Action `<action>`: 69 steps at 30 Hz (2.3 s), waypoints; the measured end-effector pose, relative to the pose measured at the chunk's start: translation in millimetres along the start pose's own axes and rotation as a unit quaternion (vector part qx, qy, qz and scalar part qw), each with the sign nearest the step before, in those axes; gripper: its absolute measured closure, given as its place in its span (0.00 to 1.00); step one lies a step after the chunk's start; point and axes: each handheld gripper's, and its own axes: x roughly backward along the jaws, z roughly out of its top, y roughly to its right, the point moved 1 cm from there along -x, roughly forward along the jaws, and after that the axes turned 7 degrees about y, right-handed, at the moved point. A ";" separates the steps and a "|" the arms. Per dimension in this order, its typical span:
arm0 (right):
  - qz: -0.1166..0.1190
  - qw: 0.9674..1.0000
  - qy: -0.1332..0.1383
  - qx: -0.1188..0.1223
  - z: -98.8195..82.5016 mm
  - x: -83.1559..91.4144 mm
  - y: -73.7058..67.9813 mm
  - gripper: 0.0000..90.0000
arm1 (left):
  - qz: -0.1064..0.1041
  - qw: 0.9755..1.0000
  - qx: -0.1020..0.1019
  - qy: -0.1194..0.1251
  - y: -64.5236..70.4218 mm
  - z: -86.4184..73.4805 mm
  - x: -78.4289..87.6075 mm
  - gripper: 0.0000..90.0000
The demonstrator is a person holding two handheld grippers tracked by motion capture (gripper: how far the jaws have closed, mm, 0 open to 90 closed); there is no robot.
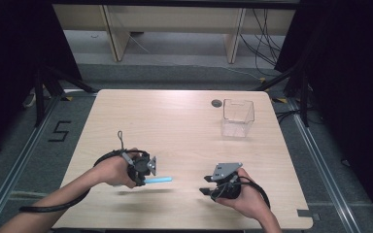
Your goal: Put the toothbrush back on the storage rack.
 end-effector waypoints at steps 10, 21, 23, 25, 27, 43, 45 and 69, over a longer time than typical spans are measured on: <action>0.061 0.998 -0.015 0.026 16.8 -15.9 -11.3 0.59 | -0.007 1.000 -0.025 0.012 11.2 18.1 1.3 0.87; 0.088 0.995 0.005 0.037 28.1 -26.9 -16.8 0.59 | -0.016 0.999 -0.037 0.019 18.1 35.3 2.7 0.87; 0.090 0.995 0.011 0.037 30.1 -27.6 -16.8 0.59 | -0.018 0.999 -0.040 0.021 20.0 38.2 1.9 0.87; 0.094 0.995 0.008 0.020 30.8 -28.7 -19.5 0.59 | -0.019 0.999 -0.043 0.020 21.5 40.7 1.2 0.87; 0.099 0.994 0.016 0.041 32.0 -31.2 -18.1 0.59 | -0.019 0.999 -0.043 0.022 22.5 41.5 0.7 0.87; 0.127 0.990 0.031 0.049 39.7 -38.1 -22.6 0.75 | -0.021 0.997 -0.076 0.008 29.0 49.1 -0.4 0.87; 0.134 0.990 0.030 0.044 39.4 -38.6 -23.1 0.77 | -0.020 0.997 -0.077 0.008 29.9 49.9 -0.4 0.87; 0.135 0.989 0.036 0.049 36.7 -40.0 -25.8 0.88 | 0.000 0.997 -0.059 0.054 32.7 51.2 5.6 0.77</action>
